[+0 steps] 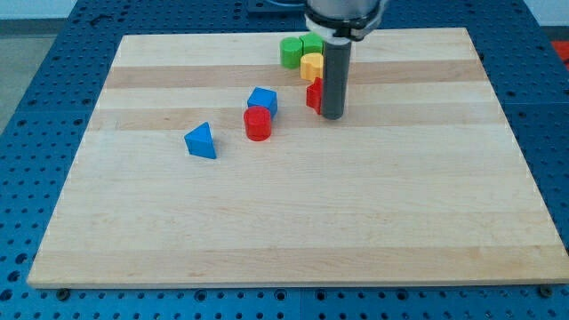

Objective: Slide the red star slightly up

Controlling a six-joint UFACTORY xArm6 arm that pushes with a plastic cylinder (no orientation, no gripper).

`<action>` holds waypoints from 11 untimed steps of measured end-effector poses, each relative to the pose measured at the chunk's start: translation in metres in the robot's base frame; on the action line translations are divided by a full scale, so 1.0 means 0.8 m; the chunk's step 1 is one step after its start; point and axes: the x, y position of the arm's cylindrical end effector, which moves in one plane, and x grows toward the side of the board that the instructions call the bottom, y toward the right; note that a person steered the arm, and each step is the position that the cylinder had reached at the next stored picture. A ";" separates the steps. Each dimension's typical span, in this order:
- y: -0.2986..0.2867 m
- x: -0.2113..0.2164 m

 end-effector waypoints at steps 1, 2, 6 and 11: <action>0.012 -0.004; 0.032 -0.015; -0.062 -0.003; 0.052 0.039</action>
